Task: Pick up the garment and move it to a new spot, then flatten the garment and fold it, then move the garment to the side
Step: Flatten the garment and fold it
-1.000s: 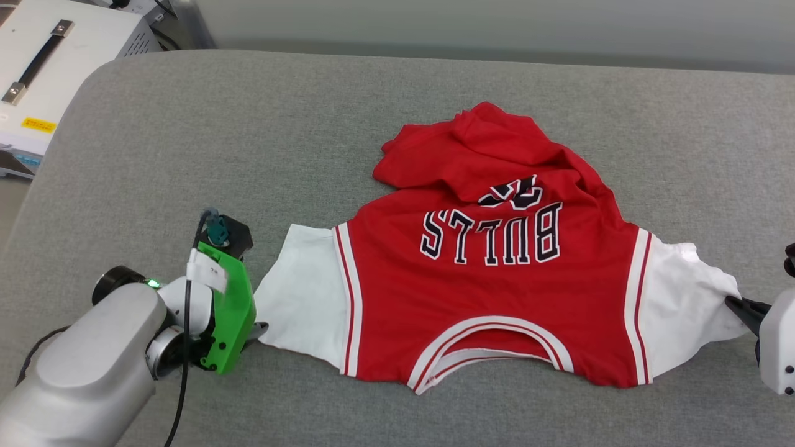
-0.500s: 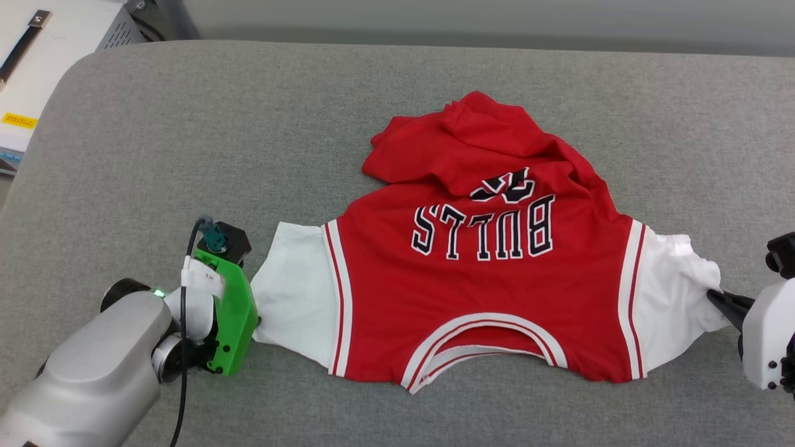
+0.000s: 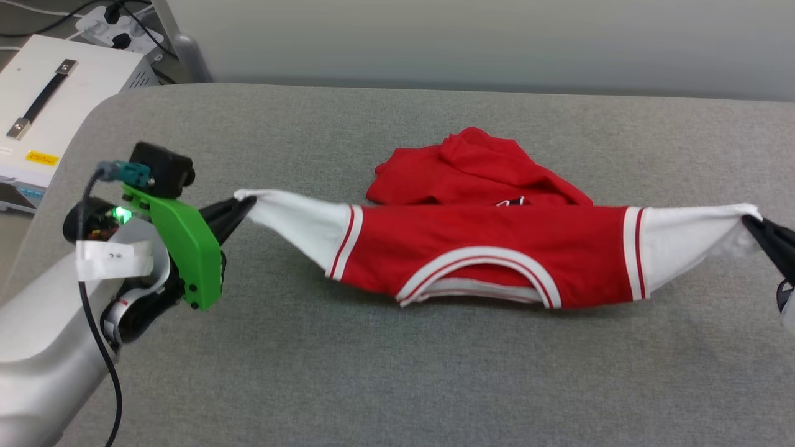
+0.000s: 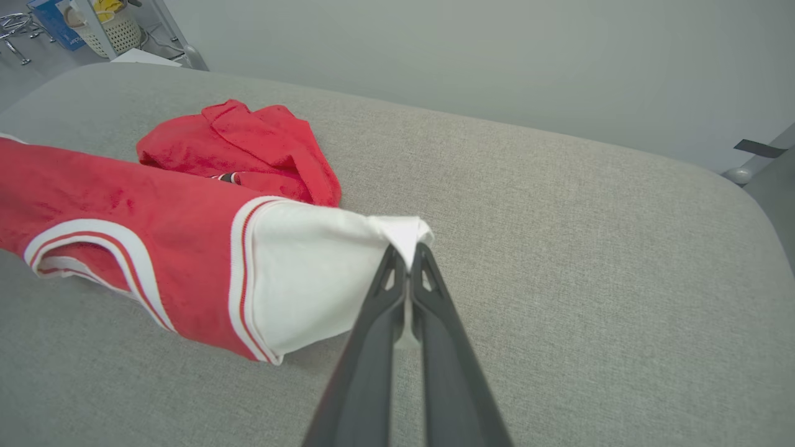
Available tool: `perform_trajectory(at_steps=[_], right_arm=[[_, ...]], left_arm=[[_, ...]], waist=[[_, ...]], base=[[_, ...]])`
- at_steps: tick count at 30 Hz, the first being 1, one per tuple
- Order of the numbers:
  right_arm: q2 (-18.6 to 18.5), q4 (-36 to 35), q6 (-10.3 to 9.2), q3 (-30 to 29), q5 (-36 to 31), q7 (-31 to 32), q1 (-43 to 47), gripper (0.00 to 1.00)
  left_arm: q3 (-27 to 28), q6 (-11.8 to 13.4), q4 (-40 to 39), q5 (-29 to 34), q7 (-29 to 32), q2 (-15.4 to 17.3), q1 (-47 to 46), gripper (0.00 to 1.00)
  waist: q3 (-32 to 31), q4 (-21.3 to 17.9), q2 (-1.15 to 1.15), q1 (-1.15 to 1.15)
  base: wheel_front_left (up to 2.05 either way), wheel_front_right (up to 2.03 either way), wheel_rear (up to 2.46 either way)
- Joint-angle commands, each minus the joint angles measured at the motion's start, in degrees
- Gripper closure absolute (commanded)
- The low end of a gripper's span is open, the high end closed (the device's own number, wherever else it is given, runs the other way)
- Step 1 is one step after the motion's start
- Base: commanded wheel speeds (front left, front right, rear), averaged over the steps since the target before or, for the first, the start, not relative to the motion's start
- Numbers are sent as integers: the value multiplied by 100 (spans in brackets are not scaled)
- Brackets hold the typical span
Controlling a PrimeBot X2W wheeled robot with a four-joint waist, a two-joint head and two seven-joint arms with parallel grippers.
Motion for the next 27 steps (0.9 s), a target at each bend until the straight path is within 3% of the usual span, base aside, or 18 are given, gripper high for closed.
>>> perform_trajectory(at_steps=[1, 8, 15, 27], right_arm=[[-24, -126, -5, -113, 57, -64, -117, 100], [-3, -810, -5, -588, 192, -195, -317, 100], [7, -1240, -5, -991, 155, -339, -861, 100], [-38, -900, -5, -690, -97, -397, -2686, 100]], left_arm=[[109, 65, -179, 94, -114, 46, -172, 100], [583, 454, -1282, 235, -469, 210, -600, 100], [893, 700, -1889, 400, -638, 124, -1127, 100], [1072, 551, -1359, 736, -521, -385, -2680, 100]], waist=[[-82, 15, 0, 0], [-227, -36, 0, 0], [-252, -90, 0, 0], [561, -198, 0, 0]], base=[[0, 0, 0], [0, 0, 0], [0, 0, 0], [0, 0, 0]])
